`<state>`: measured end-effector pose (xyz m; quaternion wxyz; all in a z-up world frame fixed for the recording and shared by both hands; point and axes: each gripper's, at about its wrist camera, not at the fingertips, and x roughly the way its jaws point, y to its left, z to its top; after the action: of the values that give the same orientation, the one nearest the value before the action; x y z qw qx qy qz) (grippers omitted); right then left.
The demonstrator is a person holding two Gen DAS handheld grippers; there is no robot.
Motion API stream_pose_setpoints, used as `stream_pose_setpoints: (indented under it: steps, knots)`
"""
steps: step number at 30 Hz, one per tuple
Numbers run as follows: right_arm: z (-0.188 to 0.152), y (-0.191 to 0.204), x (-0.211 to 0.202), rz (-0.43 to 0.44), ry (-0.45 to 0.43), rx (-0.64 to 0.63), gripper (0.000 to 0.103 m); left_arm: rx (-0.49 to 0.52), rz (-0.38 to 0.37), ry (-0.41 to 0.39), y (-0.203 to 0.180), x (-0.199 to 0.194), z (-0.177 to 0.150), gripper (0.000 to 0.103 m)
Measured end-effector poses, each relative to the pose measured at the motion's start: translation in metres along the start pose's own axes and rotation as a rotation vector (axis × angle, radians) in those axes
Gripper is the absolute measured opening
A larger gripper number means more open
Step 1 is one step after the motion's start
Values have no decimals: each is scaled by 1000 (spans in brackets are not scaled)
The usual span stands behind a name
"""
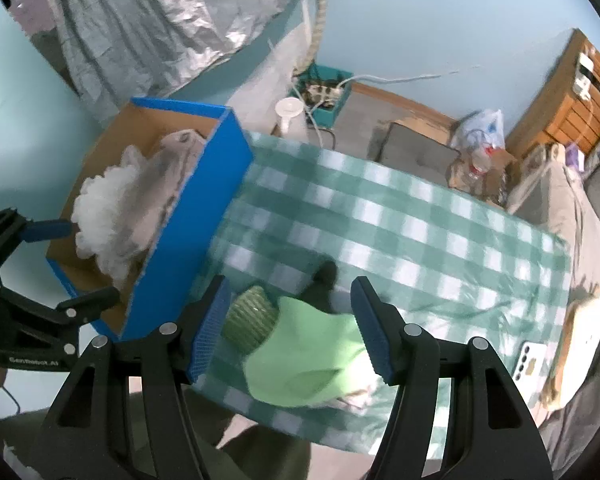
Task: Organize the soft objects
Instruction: 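Move both grippers back over the table toward the light green cloth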
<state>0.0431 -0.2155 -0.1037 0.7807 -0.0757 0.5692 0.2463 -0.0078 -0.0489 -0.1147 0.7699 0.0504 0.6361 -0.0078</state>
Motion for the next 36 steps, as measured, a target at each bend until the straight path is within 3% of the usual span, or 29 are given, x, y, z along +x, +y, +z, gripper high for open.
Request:
stream_pose_setpoints:
  steps: [22,36]
  knots:
    - [-65,-90,4,-41,41,172,63,184,-20,8,-95,19,24,93]
    - [-103,-109,51,6,140,231,63,231,-4,46,-125,49,24,93]
